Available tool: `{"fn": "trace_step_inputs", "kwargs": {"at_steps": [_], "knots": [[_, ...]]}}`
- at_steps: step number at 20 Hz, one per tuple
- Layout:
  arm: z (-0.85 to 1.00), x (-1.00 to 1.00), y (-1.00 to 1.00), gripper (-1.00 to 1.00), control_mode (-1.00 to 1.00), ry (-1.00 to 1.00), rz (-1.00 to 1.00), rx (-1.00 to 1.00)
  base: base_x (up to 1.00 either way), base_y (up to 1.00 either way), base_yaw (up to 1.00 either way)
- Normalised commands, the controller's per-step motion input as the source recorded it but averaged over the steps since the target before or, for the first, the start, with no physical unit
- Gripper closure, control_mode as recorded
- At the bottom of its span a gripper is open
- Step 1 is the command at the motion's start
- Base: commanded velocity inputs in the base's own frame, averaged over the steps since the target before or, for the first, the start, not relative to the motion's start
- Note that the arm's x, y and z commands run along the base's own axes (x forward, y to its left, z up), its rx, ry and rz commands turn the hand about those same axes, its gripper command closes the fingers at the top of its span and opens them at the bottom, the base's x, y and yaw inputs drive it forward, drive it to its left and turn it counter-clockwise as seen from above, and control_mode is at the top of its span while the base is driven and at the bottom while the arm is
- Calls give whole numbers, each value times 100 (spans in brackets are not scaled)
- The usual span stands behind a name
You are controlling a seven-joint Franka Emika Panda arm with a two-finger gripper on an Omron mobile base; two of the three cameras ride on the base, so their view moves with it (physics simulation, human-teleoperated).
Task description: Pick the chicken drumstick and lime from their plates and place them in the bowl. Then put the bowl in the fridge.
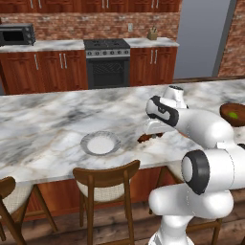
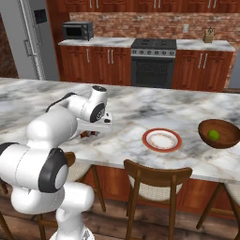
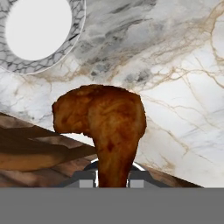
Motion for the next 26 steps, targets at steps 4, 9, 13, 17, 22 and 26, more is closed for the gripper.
{"fn": "trace_step_inputs", "kwargs": {"at_steps": [4,9,13,17,22,26], "knots": [[0,0,0,100,-100,0,0,0,0,0,0],[0,0,0,100,-100,0,0,0,0,0,0],[0,0,0,100,100,0,0,0,0,0,0],[0,0,0,100,100,0,0,0,0,0,0],[0,0,0,100,100,0,0,0,0,0,0],[0,0,0,100,100,0,0,0,4,-9,6]]}}
